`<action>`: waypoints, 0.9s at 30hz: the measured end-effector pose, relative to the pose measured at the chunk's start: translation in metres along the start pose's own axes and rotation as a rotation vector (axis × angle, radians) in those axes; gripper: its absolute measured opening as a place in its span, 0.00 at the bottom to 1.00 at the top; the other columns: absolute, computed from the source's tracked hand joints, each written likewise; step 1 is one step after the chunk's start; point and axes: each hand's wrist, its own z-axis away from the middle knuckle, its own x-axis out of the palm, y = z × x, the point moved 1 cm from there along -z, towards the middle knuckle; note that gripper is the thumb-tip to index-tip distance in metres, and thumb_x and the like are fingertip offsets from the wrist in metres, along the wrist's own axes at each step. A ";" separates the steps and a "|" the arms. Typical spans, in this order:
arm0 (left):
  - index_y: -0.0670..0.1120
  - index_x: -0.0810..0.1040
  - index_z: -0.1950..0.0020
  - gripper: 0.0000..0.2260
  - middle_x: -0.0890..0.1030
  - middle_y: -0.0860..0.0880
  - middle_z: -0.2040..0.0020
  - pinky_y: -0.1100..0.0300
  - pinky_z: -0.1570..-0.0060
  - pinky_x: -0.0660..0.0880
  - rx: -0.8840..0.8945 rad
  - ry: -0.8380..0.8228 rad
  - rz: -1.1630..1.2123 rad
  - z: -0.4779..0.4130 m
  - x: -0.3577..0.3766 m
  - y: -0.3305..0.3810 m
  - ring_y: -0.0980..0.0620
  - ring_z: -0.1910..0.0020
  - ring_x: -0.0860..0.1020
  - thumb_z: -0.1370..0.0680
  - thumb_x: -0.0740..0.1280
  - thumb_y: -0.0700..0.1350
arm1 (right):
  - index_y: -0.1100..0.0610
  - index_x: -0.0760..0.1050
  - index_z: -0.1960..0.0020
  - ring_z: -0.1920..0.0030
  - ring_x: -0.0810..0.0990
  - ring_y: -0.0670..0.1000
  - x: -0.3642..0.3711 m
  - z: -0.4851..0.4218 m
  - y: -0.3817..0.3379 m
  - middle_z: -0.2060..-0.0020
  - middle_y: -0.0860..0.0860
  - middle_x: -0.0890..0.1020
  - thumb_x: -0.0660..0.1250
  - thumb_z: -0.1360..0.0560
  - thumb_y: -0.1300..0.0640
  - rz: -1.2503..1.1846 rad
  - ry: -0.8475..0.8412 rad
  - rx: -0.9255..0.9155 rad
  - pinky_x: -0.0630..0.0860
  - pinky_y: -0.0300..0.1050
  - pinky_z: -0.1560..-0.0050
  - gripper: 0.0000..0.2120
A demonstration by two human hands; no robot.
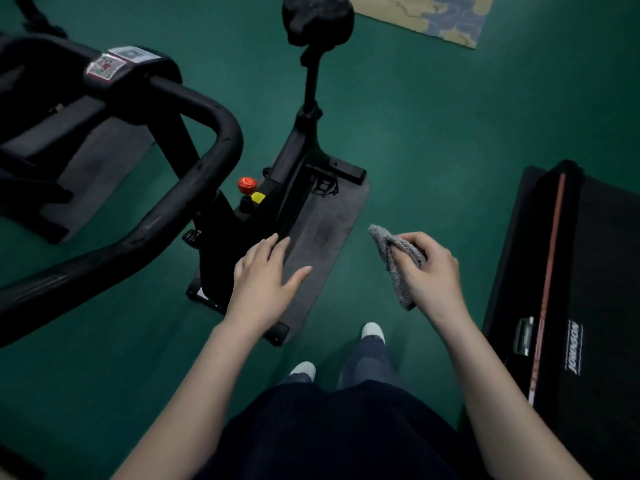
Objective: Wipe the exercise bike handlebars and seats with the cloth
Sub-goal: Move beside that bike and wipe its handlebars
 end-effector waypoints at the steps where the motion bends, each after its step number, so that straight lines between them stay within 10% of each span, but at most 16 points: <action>1: 0.49 0.60 0.24 0.30 0.59 0.51 0.24 0.51 0.28 0.50 -0.030 0.007 0.004 -0.004 0.002 0.009 0.52 0.25 0.54 0.22 0.57 0.63 | 0.49 0.77 0.58 0.64 0.76 0.32 -0.007 -0.012 0.004 0.65 0.39 0.80 0.68 0.26 0.61 0.006 -0.023 -0.011 0.67 0.23 0.64 0.07; 27: 0.50 0.55 0.23 0.31 0.56 0.52 0.23 0.53 0.26 0.49 -0.563 0.186 0.077 -0.030 0.005 0.059 0.52 0.24 0.52 0.22 0.54 0.63 | 0.44 0.77 0.59 0.62 0.77 0.33 0.014 -0.185 -0.024 0.64 0.39 0.81 0.68 0.26 0.60 -0.020 -0.526 -0.330 0.67 0.23 0.62 0.11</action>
